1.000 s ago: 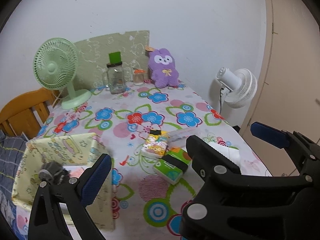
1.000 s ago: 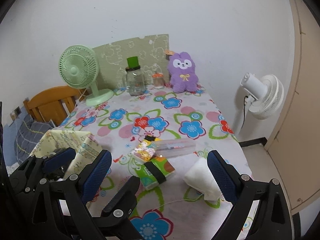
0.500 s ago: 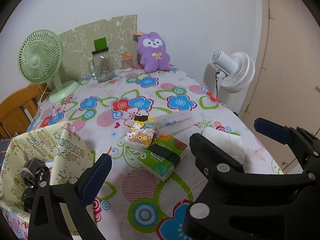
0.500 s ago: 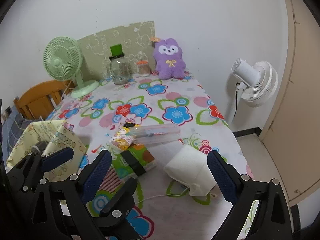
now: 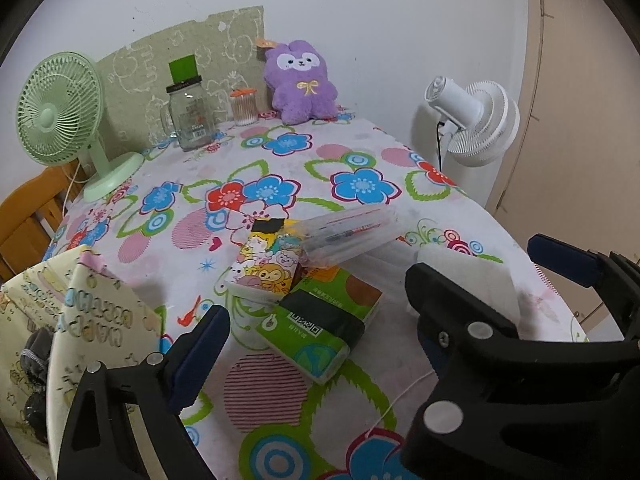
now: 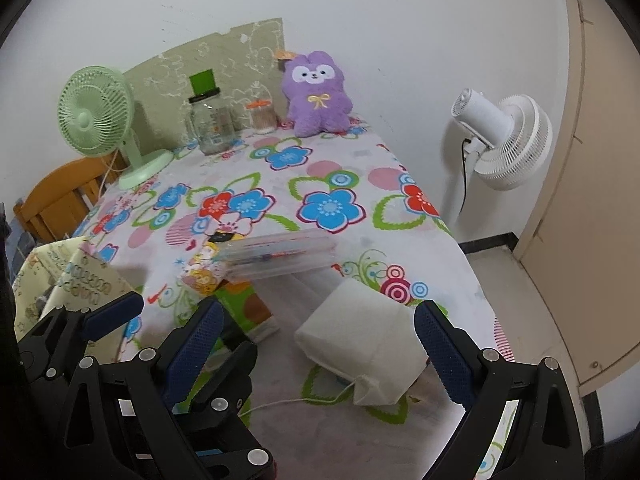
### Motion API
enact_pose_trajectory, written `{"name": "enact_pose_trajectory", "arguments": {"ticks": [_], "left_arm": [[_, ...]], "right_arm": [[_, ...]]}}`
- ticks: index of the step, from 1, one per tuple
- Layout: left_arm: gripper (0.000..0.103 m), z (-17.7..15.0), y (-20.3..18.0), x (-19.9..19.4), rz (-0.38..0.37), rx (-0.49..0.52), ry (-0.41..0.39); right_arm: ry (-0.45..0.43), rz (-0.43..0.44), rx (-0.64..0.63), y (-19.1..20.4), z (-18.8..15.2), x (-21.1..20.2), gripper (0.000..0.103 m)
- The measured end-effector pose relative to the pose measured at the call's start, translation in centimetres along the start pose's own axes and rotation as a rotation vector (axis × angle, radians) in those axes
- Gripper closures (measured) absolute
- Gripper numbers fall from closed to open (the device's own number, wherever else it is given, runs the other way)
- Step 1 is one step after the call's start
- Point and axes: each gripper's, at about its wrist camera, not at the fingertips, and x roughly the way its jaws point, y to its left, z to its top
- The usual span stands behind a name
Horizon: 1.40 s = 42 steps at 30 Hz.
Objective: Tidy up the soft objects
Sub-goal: 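Grasp the green tissue pack with the left tool while the right tool grasps the white tissue packet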
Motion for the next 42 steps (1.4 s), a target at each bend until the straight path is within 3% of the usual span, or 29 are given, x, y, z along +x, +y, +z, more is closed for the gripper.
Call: {"name": "enact_pose_trajectory", "arguments": {"ticks": [19, 31, 38, 42], "left_arm": [[0.008, 0.1, 0.3, 4.5, -0.012, -0.015, 0.093], [0.014, -0.1, 0.2, 5.7, -0.025, -0.02, 0.13], [0.025, -0.2, 0.0, 5.4, -0.053, -0.006, 0.127], [0.031, -0.3, -0.3, 5.2, -0.061, 0.012, 0.12]], "right_arm": [[0.085, -0.054, 0.039, -2.1, 0.1, 5.1, 0.005], [0.122, -0.085, 0.018, -2.1, -0.4, 6.9, 0.005], [0.143, -0.096, 0.032, -2.5, -0.5, 7.5, 0.007], [0.149, -0.086, 0.035, -2.6, -0.6, 7.5, 0.017]]}}
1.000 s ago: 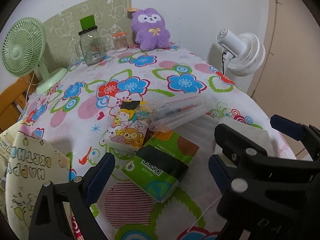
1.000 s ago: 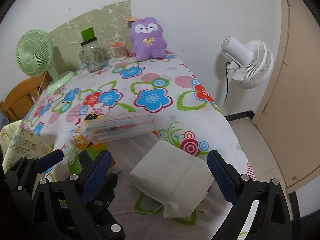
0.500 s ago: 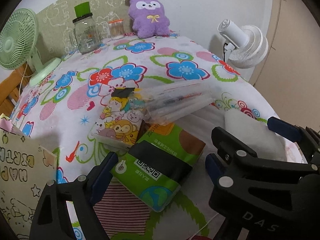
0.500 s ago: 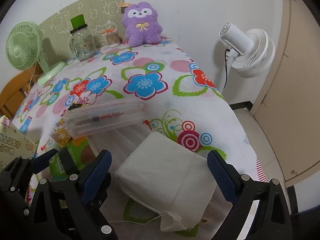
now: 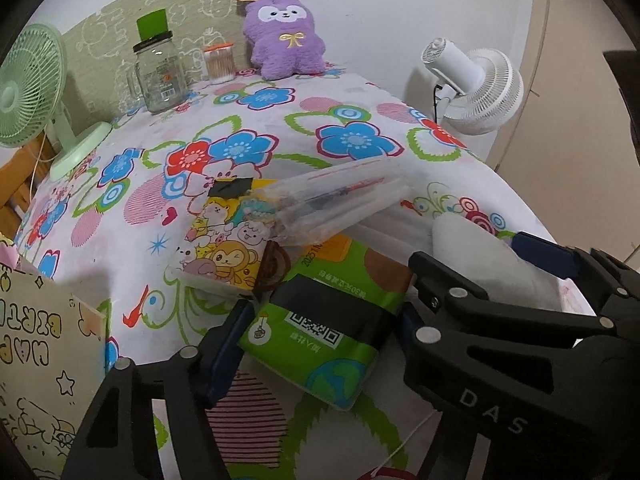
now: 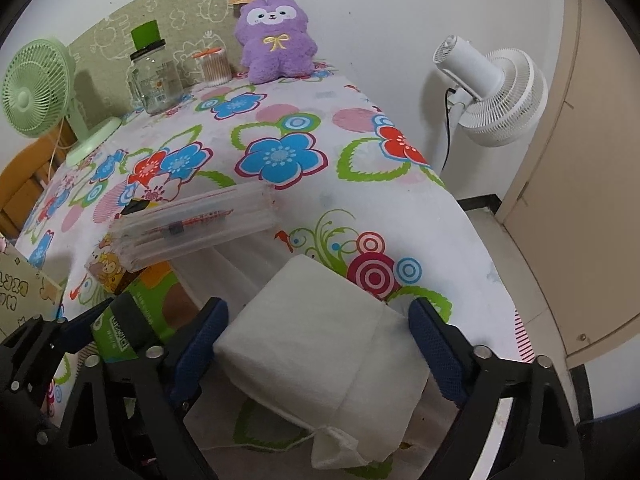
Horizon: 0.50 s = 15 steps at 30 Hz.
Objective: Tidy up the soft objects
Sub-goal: 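Grasp the green tissue pack with the left tool while the right tool grasps the white tissue packet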
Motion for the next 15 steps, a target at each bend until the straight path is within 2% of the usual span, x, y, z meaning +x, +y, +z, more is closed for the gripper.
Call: {"name": "enact_pose_trajectory", "arguments": {"ticks": [7, 15], "left_arm": [[0.036, -0.3, -0.2, -0.4, -0.017, 0.009, 0.008], [0.037, -0.8, -0.4, -1.6, -0.031, 0.013, -0.004]], "right_arm": [[0.003, 0.027, -0.023, 0.9, -0.3, -0.7, 0.042], [0.009, 0.061, 0.001, 1.1, -1.0, -1.9, 0.059]]}}
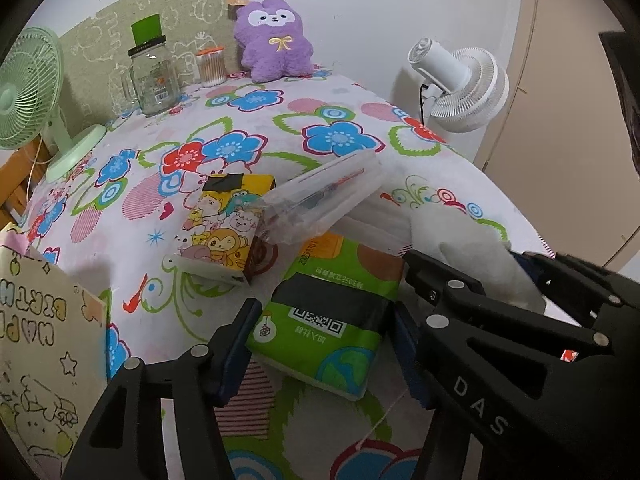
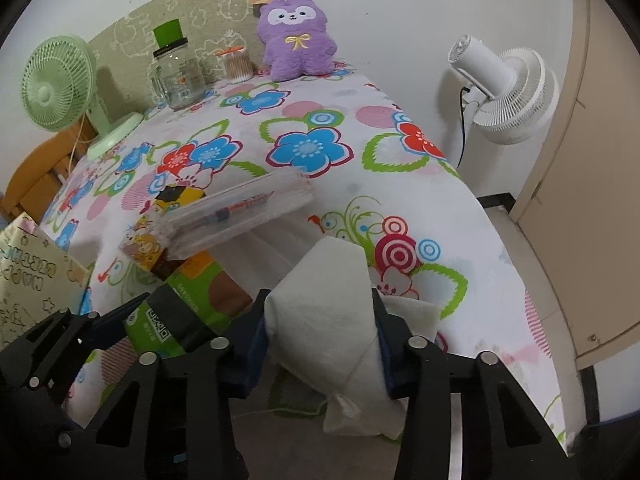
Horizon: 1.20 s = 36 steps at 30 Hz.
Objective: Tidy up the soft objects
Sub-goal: 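Grasp the green tissue pack with the left tool while the right tool grasps the white tissue packet, then lift the green tissue pack and white tissue packet and carry them toward the box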
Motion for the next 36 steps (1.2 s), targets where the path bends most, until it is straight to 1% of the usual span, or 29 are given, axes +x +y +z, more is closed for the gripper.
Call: {"name": "enact_pose_trajectory", "arguments": {"ticks": [7, 26, 36], "left_arm": [[0.037, -0.3, 0.1, -1.3, 0.014, -0.001, -0.02], [0.037, -1.0, 0.7, -6.5, 0.029, -0.018, -0.115], [0.037, -1.2, 1.0, -9.3, 0.056, -0.02, -0.151]], "right_arm": [[-0.002, 0.02, 0.009, 0.5, -0.3, -1.1, 0.061], [-0.099, 0.017, -0.018, 2.6, -0.7, -6.5, 0.061], [-0.141, 0.012, -0.036, 4.2, -0.9, -9.3, 0.061]]}}
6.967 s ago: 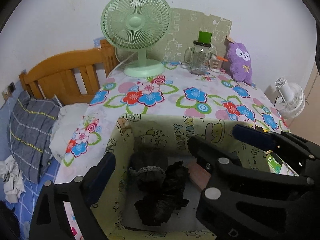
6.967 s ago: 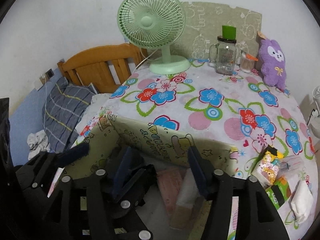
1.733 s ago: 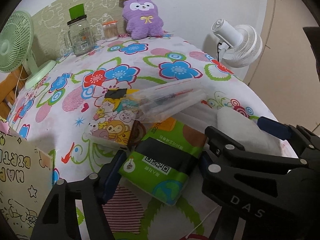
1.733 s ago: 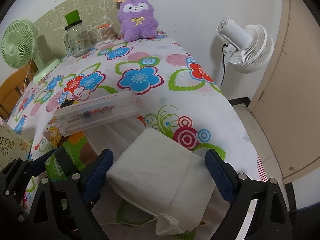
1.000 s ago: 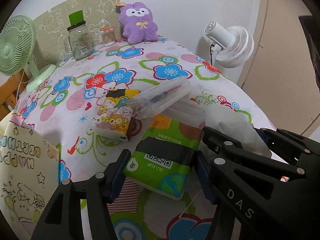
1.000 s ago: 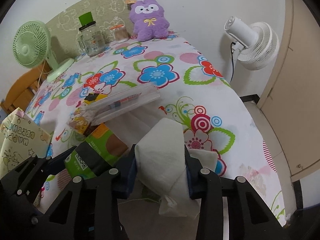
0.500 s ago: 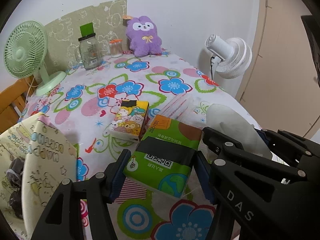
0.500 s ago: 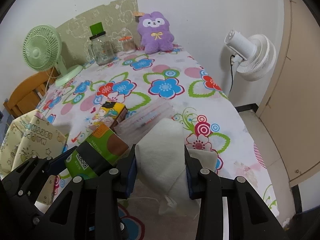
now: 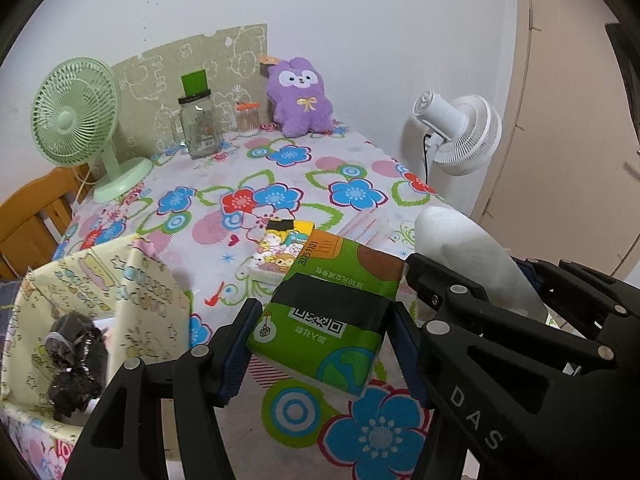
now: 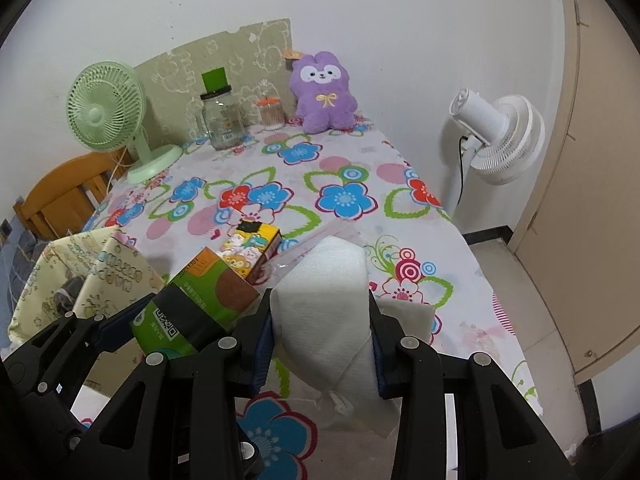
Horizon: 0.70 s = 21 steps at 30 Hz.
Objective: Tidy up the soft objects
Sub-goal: 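Lift the green tissue pack and white tissue packet and carry them toward the box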
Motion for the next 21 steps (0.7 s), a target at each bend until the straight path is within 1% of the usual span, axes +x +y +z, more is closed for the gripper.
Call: {"name": "enact_pose_trajectory", "arguments": {"ticks": [16, 21], "left_arm": [[0.037, 0.9, 1.5, -5.2, 0.009, -0.01, -0.083], [0.037, 1.1, 2.1, -6.1, 0.012, -0.015, -0.088]], "right_arm": [[-0.079, 0.003, -0.022, 2.5, 1.3, -4.9, 0.061], [-0.085, 0.001, -0.027, 3.3, 1.6, -6.0, 0.061]]}}
